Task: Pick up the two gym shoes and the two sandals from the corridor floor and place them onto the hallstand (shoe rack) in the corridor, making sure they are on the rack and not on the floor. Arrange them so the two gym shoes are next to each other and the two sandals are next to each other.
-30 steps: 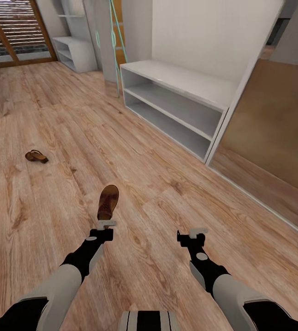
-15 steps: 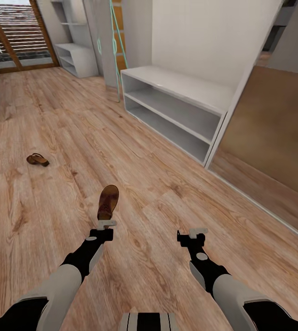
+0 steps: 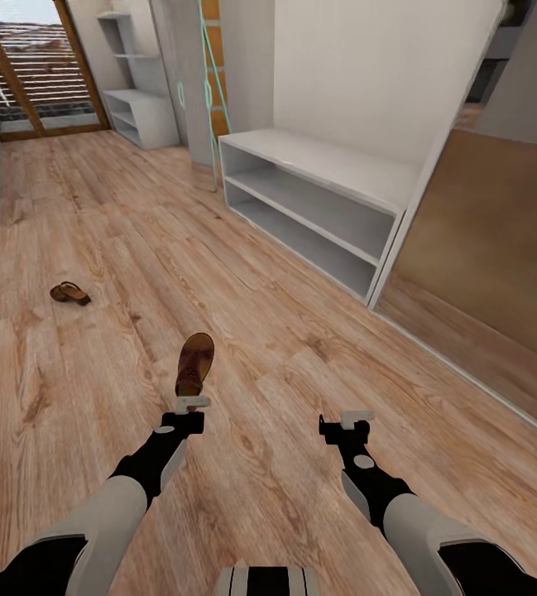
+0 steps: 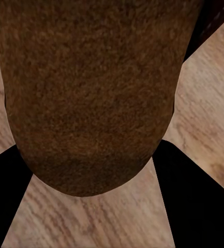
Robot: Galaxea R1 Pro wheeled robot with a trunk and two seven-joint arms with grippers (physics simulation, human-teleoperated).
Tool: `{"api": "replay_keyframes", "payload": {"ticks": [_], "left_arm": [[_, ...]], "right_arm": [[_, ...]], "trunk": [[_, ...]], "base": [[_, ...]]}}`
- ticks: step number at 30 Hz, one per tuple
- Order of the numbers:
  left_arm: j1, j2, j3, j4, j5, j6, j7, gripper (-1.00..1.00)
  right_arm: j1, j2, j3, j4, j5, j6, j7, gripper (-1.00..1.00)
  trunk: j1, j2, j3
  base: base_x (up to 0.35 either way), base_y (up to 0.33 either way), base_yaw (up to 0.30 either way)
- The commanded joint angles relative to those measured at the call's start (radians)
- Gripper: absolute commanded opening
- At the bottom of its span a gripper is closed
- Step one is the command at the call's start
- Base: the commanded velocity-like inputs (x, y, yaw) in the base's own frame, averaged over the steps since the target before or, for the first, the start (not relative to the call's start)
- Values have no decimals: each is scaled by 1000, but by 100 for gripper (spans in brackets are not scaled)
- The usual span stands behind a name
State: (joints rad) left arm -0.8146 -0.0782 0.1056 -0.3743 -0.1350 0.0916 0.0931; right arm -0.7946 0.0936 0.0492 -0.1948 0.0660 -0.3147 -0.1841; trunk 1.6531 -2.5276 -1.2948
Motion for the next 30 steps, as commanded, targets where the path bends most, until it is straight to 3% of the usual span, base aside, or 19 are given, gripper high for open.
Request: {"api": "replay_keyframes", "payload": {"ticks": [1, 30], "left_arm": [[0, 0, 0, 0, 0, 0, -1, -100], [0, 0, 0, 0, 0, 0, -1, -100]], "right_arm": [[0, 0, 0, 0, 0, 0, 0, 100], [0, 0, 0, 0, 0, -1, 0, 100]], "trunk": [[0, 0, 2], [0, 0, 50]], "base": [[0, 0, 0], [0, 0, 0]]}}
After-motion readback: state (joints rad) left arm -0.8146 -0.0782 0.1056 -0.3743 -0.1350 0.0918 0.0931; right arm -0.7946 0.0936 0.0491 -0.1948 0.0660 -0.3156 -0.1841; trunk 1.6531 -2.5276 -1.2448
